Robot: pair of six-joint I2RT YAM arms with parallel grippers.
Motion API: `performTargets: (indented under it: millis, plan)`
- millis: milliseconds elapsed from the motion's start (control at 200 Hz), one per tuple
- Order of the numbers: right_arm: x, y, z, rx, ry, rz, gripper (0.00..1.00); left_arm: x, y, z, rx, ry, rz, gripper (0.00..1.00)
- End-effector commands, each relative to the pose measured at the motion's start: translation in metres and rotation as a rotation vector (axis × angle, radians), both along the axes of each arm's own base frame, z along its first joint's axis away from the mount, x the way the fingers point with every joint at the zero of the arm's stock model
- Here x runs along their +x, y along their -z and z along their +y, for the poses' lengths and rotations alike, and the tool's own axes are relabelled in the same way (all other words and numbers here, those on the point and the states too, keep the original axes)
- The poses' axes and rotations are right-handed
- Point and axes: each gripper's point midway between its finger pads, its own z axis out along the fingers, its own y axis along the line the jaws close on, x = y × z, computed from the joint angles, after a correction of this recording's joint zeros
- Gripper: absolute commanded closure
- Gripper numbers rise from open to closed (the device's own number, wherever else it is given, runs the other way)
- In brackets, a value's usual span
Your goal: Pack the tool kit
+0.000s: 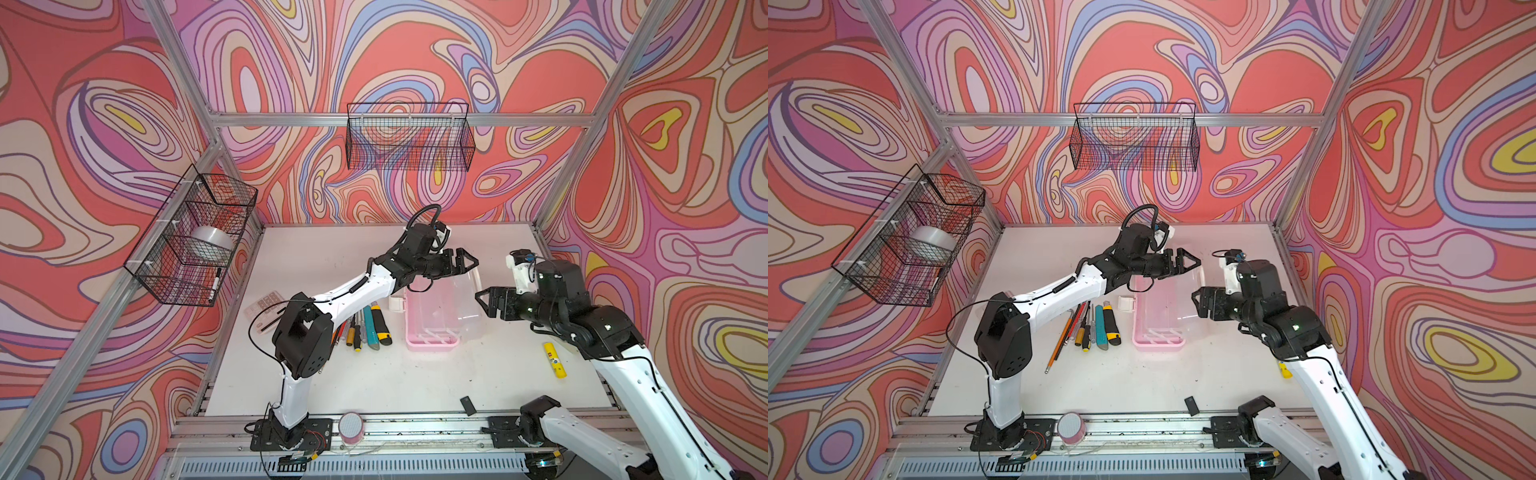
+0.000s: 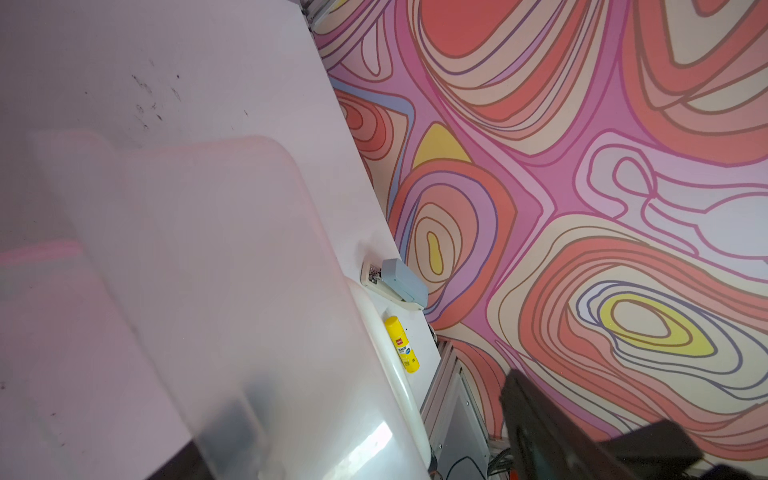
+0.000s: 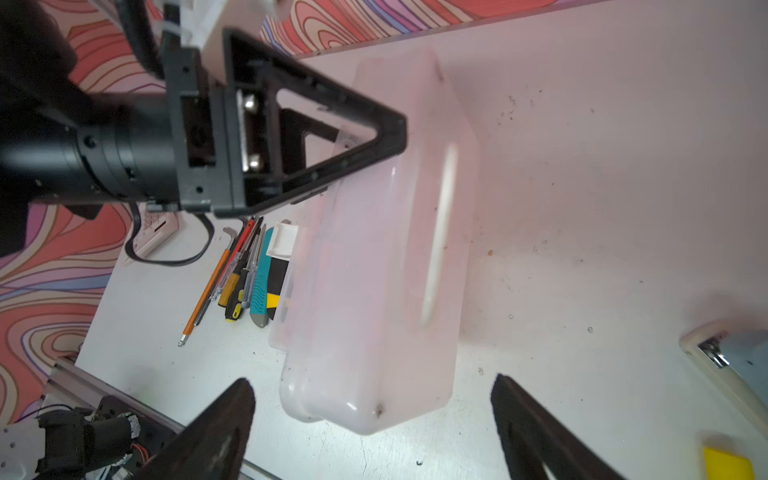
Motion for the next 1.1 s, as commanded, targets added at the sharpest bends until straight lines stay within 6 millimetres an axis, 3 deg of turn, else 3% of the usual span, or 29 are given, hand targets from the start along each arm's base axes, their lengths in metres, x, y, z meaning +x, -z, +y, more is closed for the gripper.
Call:
performTargets:
  millis: [0, 65, 351, 486, 706, 871, 1097]
  plan:
    - [0.001, 0.003, 0.006, -0.084, 0.033, -0.002, 0.06, 0.004, -0.018, -0.009, -0.017, -0.002, -0.043, 0.13]
    - [0.004, 0.007, 0.011, -0.097, 0.032, 0.010, 0.06, 0.004, -0.015, -0.010, 0.002, 0.001, -0.044, 0.13]
    - [0.021, 0.042, -0.016, -0.305, 0.149, 0.056, 0.09, 0.000, -0.013, -0.008, 0.012, 0.008, -0.056, 0.13]
    - [0.022, 0.045, -0.020, -0.312, 0.173, 0.055, 0.09, -0.001, -0.014, -0.005, 0.023, 0.011, -0.066, 0.12]
    - [0.024, 0.019, 0.008, -0.164, 0.082, 0.008, 0.09, -0.003, -0.006, -0.003, 0.039, 0.013, -0.063, 0.12]
    - [0.029, 0.033, 0.019, -0.174, 0.041, 0.029, 0.06, -0.002, -0.005, -0.003, 0.037, 0.010, -0.066, 0.12]
    - [0.035, 0.053, 0.016, -0.223, 0.069, 0.064, 0.06, -0.002, -0.013, -0.002, 0.035, 0.014, -0.081, 0.12]
